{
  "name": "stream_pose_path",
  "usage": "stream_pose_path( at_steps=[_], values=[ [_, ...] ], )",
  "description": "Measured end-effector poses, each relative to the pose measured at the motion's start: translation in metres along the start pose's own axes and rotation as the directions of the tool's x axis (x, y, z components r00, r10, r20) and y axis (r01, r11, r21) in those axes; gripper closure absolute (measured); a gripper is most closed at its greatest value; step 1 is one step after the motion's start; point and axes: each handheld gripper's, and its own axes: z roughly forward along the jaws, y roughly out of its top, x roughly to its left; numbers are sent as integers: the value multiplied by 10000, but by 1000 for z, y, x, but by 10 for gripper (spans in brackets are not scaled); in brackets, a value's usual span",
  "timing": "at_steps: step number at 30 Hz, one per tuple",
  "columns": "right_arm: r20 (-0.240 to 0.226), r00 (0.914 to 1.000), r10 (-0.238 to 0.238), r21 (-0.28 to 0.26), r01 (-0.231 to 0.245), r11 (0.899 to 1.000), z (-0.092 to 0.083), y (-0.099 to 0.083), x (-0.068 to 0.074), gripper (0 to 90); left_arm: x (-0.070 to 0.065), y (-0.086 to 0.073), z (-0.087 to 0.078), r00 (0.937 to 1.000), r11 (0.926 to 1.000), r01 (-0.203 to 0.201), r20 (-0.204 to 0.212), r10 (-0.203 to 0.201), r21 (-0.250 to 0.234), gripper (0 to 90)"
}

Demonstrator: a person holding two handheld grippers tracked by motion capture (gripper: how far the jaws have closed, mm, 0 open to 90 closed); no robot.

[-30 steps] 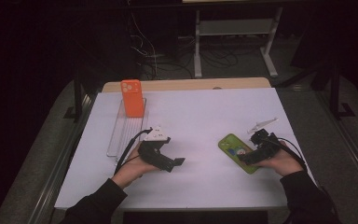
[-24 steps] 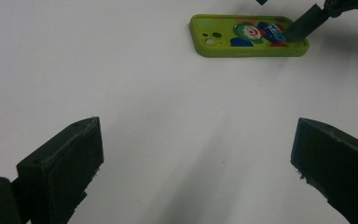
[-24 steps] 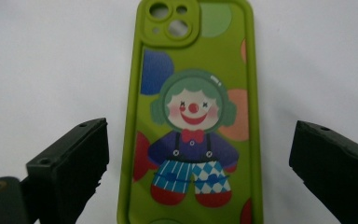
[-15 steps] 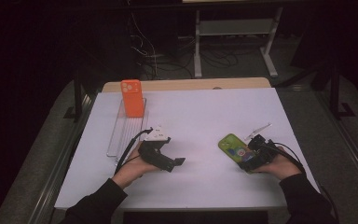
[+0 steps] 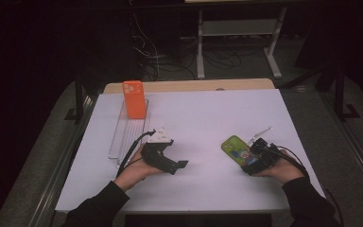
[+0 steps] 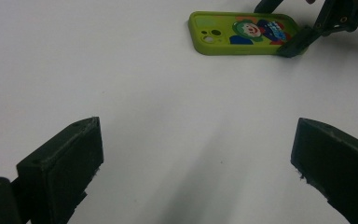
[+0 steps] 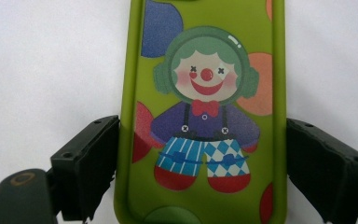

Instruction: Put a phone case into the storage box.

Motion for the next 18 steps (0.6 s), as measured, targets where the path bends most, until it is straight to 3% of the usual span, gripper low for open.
stream_pose_path(
  at_steps=[18],
  values=[
    [81,9995,296,-214,-294,9993,-1,-4,1,153,1,0,3,9998,9992,-185,-35,186,362,20]
  ],
)
